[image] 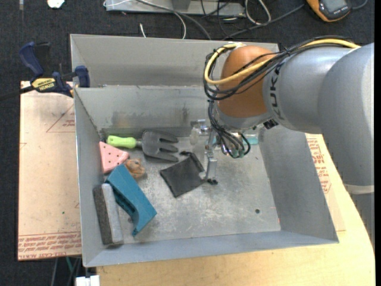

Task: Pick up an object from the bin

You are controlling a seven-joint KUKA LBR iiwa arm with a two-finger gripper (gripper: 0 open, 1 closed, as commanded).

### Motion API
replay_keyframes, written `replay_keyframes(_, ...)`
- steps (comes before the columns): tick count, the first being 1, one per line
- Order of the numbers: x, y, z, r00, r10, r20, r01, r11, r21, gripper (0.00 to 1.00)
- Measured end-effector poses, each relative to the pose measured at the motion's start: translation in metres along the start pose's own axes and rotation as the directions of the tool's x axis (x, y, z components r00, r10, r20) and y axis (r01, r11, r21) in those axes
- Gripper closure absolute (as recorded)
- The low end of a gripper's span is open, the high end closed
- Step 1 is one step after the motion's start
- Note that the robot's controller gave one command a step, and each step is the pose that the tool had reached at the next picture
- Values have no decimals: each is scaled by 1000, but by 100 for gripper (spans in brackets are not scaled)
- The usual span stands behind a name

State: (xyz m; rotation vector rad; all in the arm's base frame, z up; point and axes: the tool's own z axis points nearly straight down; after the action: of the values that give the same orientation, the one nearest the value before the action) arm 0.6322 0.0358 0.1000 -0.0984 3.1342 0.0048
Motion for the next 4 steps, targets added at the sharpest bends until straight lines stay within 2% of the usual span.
replay_keyframes(1,21,-2,20,1000,6,2,-6,1000,-1,0)
replay_keyframes(2,50,30,28,1000,-7,5,7,1000,0,0)
replay_keyframes(3,48,42,30,1000,0,3,0,1000,-1,0)
replay_keyframes(4,57,81,30,999,45,3,-45,999,-2,0)
